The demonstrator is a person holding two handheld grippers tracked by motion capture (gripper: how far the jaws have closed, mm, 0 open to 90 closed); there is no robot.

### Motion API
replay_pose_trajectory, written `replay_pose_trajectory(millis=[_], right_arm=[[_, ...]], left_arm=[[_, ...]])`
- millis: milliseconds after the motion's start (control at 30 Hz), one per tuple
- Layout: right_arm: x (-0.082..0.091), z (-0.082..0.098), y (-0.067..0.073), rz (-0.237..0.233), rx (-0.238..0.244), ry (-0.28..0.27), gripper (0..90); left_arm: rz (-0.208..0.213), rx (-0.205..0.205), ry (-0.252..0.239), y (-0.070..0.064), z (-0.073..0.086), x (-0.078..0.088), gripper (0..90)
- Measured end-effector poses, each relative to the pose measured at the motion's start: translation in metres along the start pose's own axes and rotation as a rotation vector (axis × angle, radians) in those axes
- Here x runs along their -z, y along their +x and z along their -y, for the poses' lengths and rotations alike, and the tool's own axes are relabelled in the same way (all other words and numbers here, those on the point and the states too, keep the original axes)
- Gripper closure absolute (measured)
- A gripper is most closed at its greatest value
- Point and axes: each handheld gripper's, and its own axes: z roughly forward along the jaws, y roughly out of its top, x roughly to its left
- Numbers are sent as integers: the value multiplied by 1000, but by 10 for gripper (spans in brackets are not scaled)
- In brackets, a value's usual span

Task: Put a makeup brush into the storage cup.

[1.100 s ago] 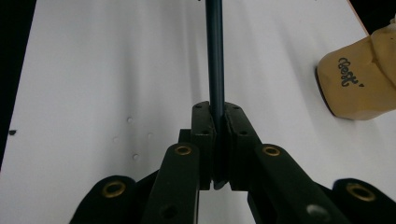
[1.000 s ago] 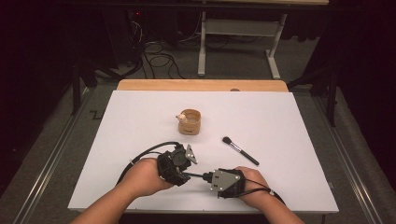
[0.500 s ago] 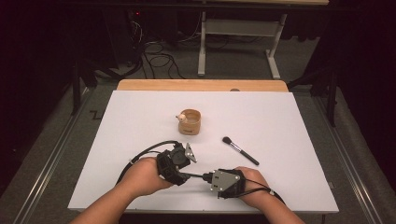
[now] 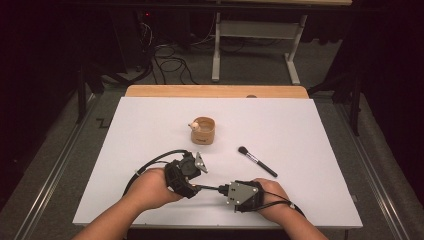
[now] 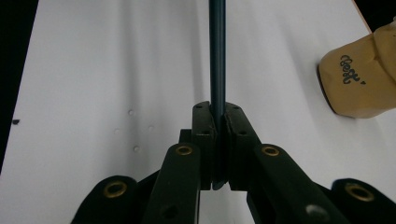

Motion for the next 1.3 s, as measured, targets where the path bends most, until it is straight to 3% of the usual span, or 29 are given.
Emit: replay_pose_trajectory(millis=[333,700,1000,1300], right_arm=[[6,10,-2,6,-1,22,861],[12,22,-5,33,-36,46,861],[17,35,-11,65,-91,63,860],[19,42,-16,107,-155,44,860]], left_arm=[[-26,40,-8,5,5,2,437],[-42,84,-12,14,21,1,416],[-57,195,-63,30,46,-5,395],[-63,268,-135,37,64,-11,376]])
